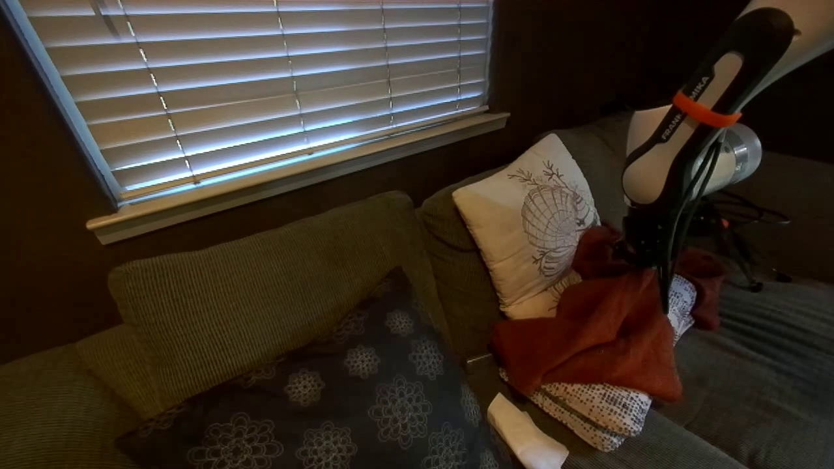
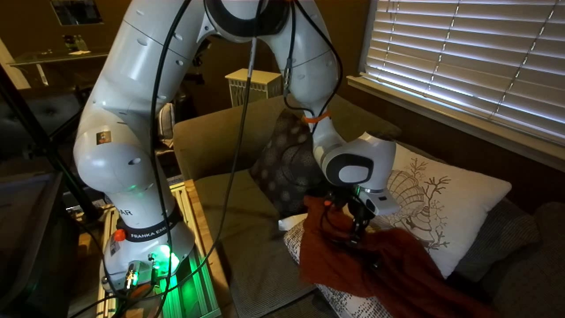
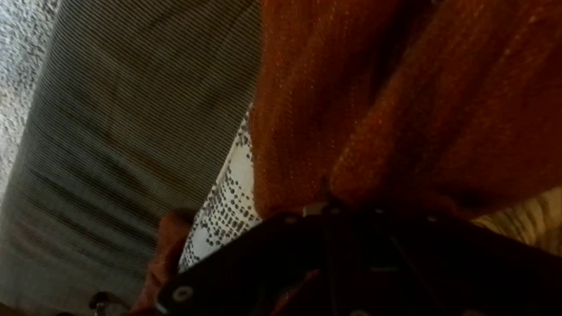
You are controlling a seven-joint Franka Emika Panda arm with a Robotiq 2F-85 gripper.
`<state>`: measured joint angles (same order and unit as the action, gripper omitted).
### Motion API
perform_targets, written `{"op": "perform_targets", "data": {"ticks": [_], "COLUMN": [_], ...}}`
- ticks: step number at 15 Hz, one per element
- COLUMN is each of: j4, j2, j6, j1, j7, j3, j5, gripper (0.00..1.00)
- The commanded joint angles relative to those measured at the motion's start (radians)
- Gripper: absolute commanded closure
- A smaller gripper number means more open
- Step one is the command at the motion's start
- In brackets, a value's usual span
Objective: Fold the towel from top to bottom.
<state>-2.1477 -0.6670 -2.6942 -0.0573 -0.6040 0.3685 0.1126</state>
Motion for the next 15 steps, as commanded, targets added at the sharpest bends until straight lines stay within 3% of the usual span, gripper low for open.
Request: {"op": "perform_targets", "data": {"ticks": [1,2,3,5,11,14,15], "j4": [0.011,0.02,0.027,0.015,-0.06,-0.052,-0.044], "j2": [0.007,0.003,0.0,0.015,0.083,0.072,0.062], "j6": [0.119,0.141,0.163,0.179,0.12,0.027,-0.006], "j1": [0.01,0.019,0.021,0.026,-0.002,-0.043,-0.045], "j7": [-0.05,-0.056,-0.069,-0.083,-0.17,-0.172,-0.154], "j3": [-0.011,-0.019,-0.021,-0.023,0.022,0.082,0.092], "j5": [0.006,0.007,0.006,0.002,-0.032,-0.14,-0.175], "gripper": [0.99,0.99,0.7,0.64,0.22,0.02,0.0]}}
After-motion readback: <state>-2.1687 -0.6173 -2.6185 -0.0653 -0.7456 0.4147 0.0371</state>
